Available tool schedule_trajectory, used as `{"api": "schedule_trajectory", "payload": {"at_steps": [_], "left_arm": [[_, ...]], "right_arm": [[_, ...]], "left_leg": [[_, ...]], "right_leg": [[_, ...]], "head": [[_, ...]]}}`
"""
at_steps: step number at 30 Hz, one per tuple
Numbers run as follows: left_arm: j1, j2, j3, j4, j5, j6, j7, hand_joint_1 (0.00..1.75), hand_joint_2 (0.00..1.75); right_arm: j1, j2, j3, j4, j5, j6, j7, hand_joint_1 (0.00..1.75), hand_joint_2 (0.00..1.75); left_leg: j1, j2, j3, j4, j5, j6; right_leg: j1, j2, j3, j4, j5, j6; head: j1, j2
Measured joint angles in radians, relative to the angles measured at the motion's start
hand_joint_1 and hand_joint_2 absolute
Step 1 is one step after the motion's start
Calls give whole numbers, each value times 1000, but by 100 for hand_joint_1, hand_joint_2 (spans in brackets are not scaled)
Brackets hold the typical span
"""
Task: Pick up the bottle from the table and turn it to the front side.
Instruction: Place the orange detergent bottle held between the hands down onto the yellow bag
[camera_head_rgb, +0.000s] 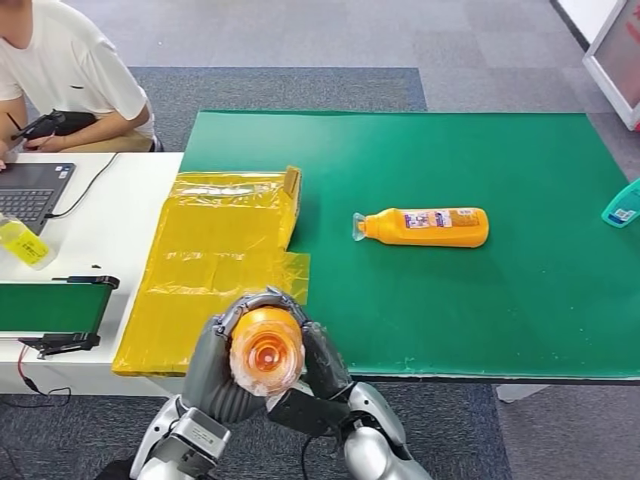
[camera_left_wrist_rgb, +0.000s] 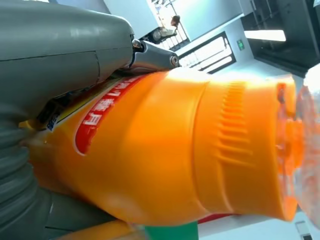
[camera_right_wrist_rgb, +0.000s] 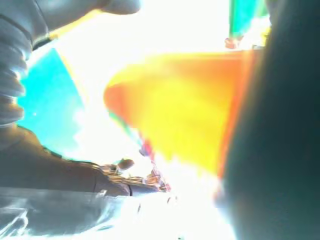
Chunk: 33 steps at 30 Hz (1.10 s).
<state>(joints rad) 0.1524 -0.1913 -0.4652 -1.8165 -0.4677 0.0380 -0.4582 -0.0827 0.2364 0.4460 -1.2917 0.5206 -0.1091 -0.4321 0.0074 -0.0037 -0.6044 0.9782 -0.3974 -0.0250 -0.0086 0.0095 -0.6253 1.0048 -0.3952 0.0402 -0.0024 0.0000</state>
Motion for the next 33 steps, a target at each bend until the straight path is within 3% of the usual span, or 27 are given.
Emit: {"api": "schedule_trajectory", "payload": {"at_steps": [5,8,14,20,25,27,29,31,33], "left_arm": [[10,-6,10,-3,-45,10,-11,175,175],[23,-7,19,-28,-174,86,20,175,175],[31,-25,76,-90,-686,360,201,175,175],[35,-44,113,-109,-790,395,254,175,175],[7,-38,188,-104,-1042,403,451,175,175],[-38,22,225,-92,-1066,381,598,175,175],[-115,143,212,-61,-1067,323,840,175,175],[-225,284,139,-13,-1067,250,1066,175,175],[-324,396,53,30,-1067,204,1150,175,175]], "right_arm": [[21,15,-72,-20,-29,7,-41,0,175],[40,23,-117,-55,-22,-3,-26,0,175],[88,27,-178,-168,20,-7,3,0,175],[105,29,-199,-226,30,1,7,0,175],[99,30,-206,-240,34,23,1,0,175],[90,30,-206,-241,31,36,-3,0,175],[79,31,-203,-241,19,46,-14,0,175],[65,31,-197,-241,-2,53,-34,0,175],[51,31,-190,-241,-19,58,-50,0,175]], "left_leg": [[0,0,0,0,0,0],[0,0,0,0,0,0],[0,0,0,0,0,0],[0,0,0,0,0,0],[0,0,0,0,0,0],[0,0,0,0,1,-2],[1,0,0,0,3,-4],[3,-1,-3,0,7,-5],[4,-2,-4,0,8,-6]], "right_leg": [[0,0,0,0,0,0],[0,0,0,0,0,0],[0,0,0,0,-1,0],[0,0,0,0,-1,0],[0,0,0,0,0,0],[1,0,-1,0,0,-1],[2,0,-3,2,1,-3],[4,-2,-5,3,3,-6],[5,-3,-5,4,4,-7]], "head": [[0,0],[0,0],[0,0],[0,0],[0,0],[0,0],[0,0],[0,0],[0,0]]}}
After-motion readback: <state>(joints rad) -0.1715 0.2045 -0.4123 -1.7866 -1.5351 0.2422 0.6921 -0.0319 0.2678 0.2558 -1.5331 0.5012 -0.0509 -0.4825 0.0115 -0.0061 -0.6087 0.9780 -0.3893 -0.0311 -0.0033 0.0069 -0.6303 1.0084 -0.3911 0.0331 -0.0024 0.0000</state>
